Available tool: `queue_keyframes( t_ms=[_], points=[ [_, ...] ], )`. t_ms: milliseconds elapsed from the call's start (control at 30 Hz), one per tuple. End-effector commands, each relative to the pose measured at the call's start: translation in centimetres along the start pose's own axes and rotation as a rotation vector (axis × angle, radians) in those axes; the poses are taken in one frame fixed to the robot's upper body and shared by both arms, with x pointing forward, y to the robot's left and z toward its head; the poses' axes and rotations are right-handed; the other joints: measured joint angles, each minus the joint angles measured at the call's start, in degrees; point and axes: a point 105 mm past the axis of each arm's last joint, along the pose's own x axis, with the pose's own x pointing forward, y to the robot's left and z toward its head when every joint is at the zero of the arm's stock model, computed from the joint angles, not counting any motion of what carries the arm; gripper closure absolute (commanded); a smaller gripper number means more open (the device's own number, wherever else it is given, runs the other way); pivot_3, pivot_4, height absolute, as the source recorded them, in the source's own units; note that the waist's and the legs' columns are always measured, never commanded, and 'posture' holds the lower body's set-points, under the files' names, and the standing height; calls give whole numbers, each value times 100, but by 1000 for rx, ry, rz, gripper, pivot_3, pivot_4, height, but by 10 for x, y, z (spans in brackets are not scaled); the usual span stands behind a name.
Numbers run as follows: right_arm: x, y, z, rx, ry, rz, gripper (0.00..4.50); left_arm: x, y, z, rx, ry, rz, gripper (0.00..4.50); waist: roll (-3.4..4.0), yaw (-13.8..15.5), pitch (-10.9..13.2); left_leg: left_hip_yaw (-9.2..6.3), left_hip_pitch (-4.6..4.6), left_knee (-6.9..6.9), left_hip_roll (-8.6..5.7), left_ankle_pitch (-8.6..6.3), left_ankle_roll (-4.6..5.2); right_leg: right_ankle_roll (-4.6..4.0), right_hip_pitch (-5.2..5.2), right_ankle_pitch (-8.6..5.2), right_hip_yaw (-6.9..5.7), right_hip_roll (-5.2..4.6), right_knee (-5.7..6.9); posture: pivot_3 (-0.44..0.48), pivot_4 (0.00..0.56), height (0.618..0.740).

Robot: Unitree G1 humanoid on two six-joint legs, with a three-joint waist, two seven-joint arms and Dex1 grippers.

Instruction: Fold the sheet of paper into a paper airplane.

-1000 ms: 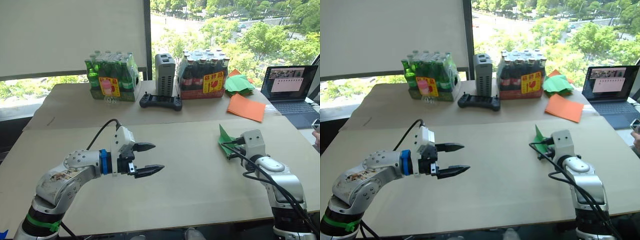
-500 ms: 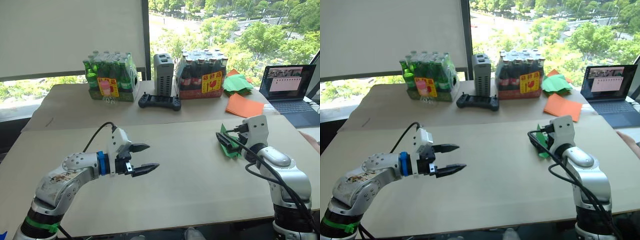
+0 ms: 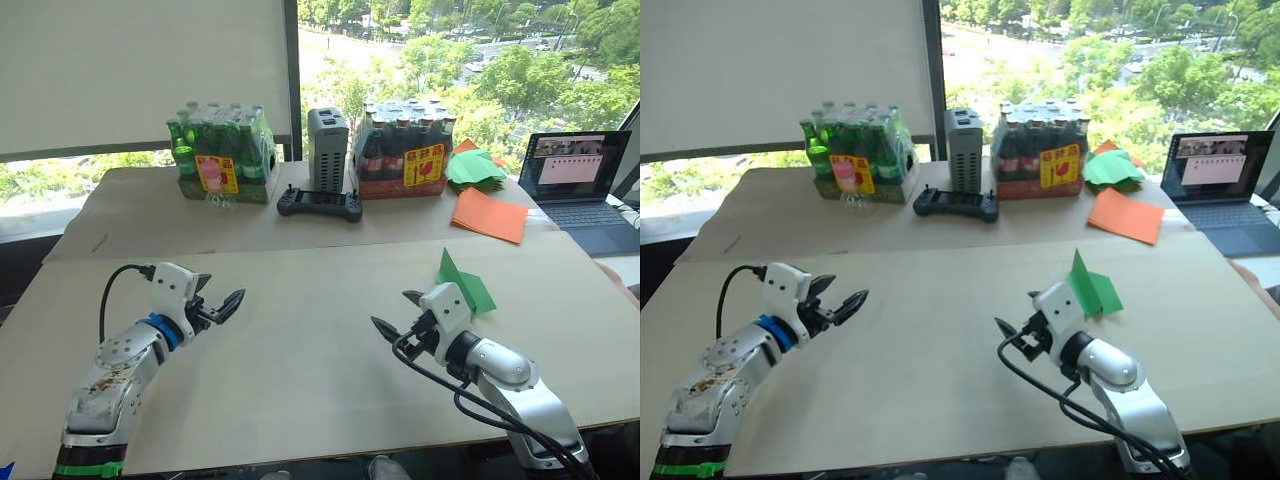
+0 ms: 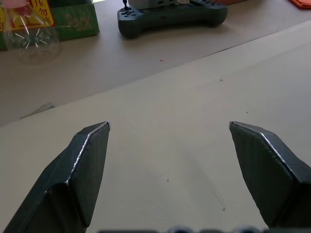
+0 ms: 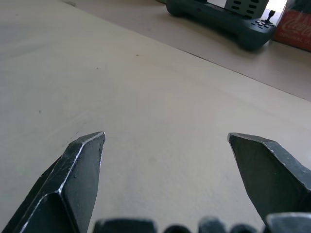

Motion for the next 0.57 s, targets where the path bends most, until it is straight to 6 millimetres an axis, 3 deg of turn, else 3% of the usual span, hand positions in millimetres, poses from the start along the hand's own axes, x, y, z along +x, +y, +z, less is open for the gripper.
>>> queue_keyframes(
  t_ms=[33, 567],
  points=[
    [1, -4, 15, -30, -65, -8, 41, -3, -2, 16, 24, -62, 0, 349, 0, 3, 0, 1, 0, 0, 0, 0, 0, 0, 0, 0, 1, 0, 0, 0, 150, 711],
    [4, -7, 15, -37, -64, -2, 41, -4, -4, 18, -14, -82, -16, 349, 0, 0, 0, 2, 0, 0, 0, -2, 4, 0, 0, 0, 1, 0, 1, 0, 150, 711]
  ],
)
